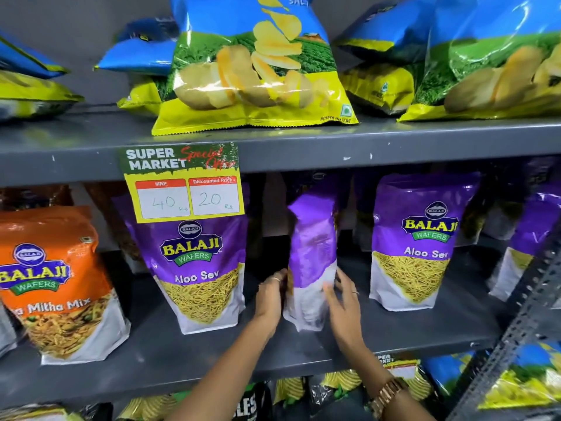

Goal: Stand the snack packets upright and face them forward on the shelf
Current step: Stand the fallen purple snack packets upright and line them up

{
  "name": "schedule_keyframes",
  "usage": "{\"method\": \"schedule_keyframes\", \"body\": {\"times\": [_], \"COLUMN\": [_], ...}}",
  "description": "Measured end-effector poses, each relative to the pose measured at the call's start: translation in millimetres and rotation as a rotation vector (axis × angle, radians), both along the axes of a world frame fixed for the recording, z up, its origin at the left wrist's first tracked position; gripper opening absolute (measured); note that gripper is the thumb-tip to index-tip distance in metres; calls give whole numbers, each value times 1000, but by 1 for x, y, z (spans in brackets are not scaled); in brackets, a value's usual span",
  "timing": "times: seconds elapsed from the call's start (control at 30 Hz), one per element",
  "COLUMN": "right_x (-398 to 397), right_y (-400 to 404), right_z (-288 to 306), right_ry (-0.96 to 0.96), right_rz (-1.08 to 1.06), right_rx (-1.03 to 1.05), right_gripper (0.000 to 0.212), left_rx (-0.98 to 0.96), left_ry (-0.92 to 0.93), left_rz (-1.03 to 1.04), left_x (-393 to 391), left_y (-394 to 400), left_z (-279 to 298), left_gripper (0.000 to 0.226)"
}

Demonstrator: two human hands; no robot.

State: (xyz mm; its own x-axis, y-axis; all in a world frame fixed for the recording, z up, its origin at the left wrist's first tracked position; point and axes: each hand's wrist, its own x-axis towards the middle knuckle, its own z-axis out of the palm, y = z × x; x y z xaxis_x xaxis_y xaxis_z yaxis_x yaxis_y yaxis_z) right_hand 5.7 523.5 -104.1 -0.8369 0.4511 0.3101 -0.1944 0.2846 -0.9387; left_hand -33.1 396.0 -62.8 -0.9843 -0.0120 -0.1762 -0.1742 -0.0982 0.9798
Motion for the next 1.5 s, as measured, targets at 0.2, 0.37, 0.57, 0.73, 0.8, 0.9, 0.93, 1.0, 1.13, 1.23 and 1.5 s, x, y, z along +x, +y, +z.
{"method": "schedule_keyframes", "body": {"times": [0.2, 0.37, 0.57, 0.73, 0.8, 0.9, 0.93, 1.0, 1.13, 1.23, 1.5], "right_x": [-12, 18, 37, 22, 14, -1, -5, -13, -16, -21, -38], "right_y": [10, 2, -12, 3, 11, 21, 22, 25, 29, 33, 42], "right_z": [24, -1, -25, -14, -8, 1, 5, 12, 23, 42, 134], "right_ry": [-197, 137, 183, 108, 51, -34, -42, -42, -70, 48, 369], "right_rz": [83, -192, -110, -107, -54, 54, 81, 101, 106, 16, -141], "right_rx": [-379, -55, 106, -29, -164, -330, -367, -468, -658, -652, -422], "right_gripper": [30, 24, 34, 17, 16, 23, 26, 34, 29, 29, 19], "left_rx": [-75, -87, 39, -98, -160, -244, -292, -383, -441, -373, -133], "left_ry": [187, 29, -77, 49, 124, 207, 216, 211, 170, 270, 498], "left_rz": [125, 164, -238, -91, -30, -14, 9, 48, 76, 201, 447], "left_x": [23, -15, -30, -14, 1, 29, 38, 49, 49, 44, 8], "left_y": [2, 2, 7, -2, -5, -3, -1, 3, 4, -3, -5], "left_z": [-17, 3, 1, -13, -15, -19, -20, -20, -13, 11, 114], "left_gripper": [23, 27, 50, 61, 57, 65, 74, 78, 56, 52, 24]}}
